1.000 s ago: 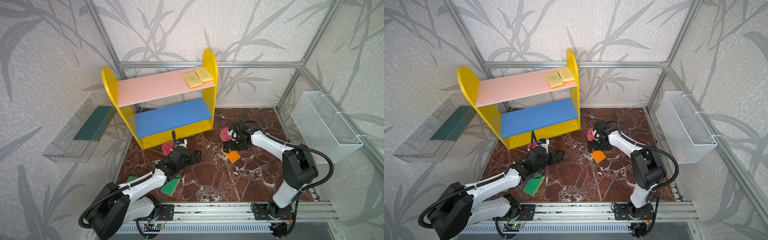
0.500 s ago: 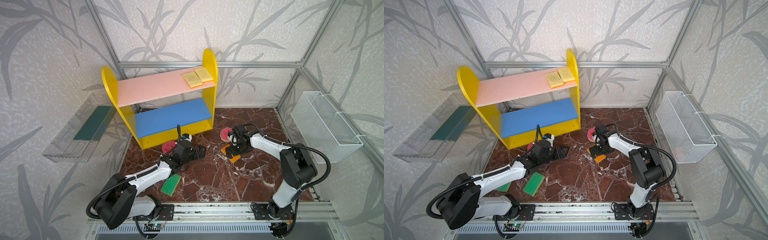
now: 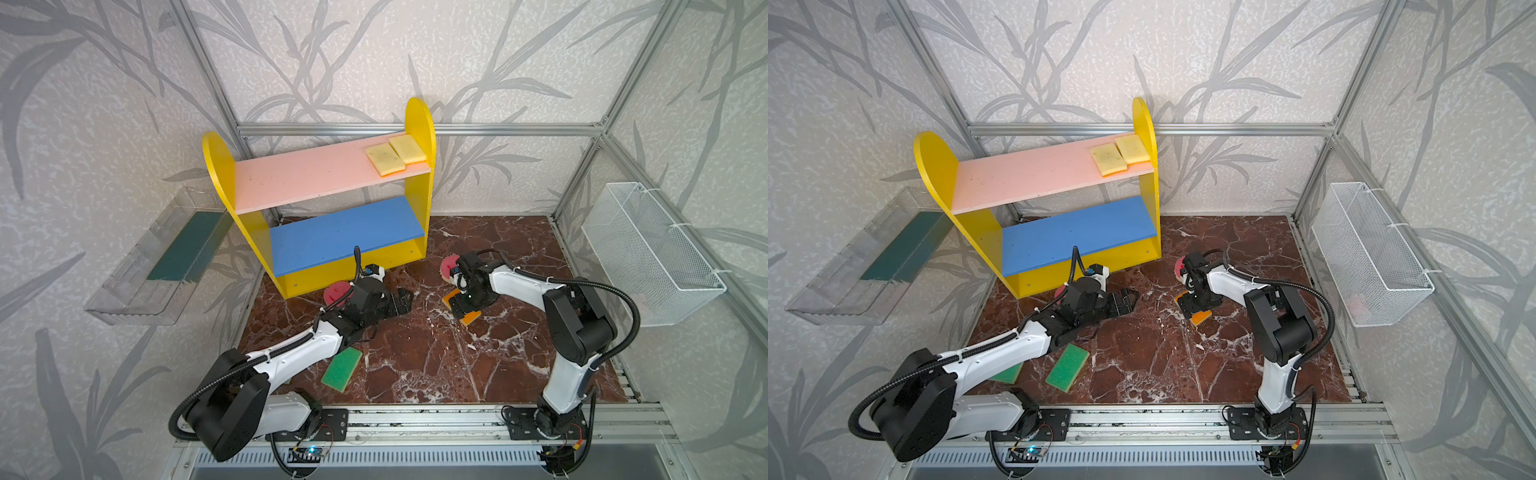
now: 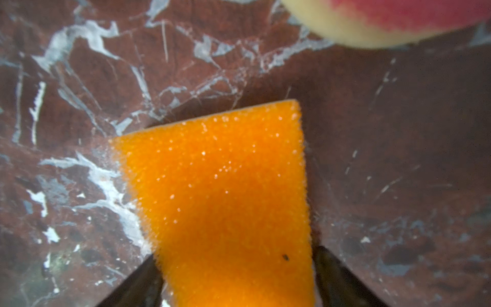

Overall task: Place and organize the cleaning sponges onto the shelf
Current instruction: 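Carry the orange-and-yellow sponge toward the left gripper near the shelf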

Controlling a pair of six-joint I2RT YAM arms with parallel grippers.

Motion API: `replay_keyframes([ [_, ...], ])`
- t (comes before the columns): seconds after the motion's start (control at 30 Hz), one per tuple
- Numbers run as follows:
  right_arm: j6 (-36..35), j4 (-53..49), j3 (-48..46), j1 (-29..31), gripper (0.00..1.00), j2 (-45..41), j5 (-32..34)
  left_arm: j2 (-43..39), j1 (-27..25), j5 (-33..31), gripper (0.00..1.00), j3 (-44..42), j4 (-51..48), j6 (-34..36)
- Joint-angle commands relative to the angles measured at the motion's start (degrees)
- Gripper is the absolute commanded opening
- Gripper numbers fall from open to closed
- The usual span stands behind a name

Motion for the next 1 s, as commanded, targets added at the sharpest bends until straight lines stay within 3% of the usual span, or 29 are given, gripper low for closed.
replay_keyframes([
  [0.0, 1.0, -1.6, -0.1, 1.5, 0.65, -1.0, 1.0, -3.3, 0.5, 0.7, 0.99, 1.2, -2.1, 0.0],
  [0.1, 2.1, -0.9, -1.2, 1.7, 0.55, -3.3, -0.6, -6.2, 1.5, 2.7, 0.99, 0.1, -1.7, -1.0],
  [0.23, 3.1, 0.9, -2.4, 1.7, 0.52, -7.9, -6.0, -10.7, 2.9, 5.8, 0.99, -0.4, -3.3, -0.4],
  [0.47, 8.2, 13.3, -4.6, 1.1, 0.52, -16.1, -30.3, -19.6, 7.8, 7.6, 0.99, -2.3, -4.7, -1.1],
  [0.6, 15.3, 24.1, -3.4, 0.3, 0.52, -14.6, -47.4, -22.5, 12.6, 13.9, 0.99, -3.9, 1.5, -3.9],
  [0.73, 24.4, 36.4, -2.2, 0.3, 0.53, -10.6, -61.1, -20.9, 13.8, 19.7, 0.99, -3.4, 9.3, -2.7],
  [0.83, 27.1, 41.5, -1.9, 0.3, 0.53, -9.4, -64.1, -17.2, 13.9, 23.5, 0.99, -2.4, 14.1, -1.5],
  [0.97, 25.1, 35.8, 1.5, 0.3, 0.54, -7.8, -63.1, -12.7, 13.7, 23.0, 0.99, -1.7, 17.0, -2.1],
])
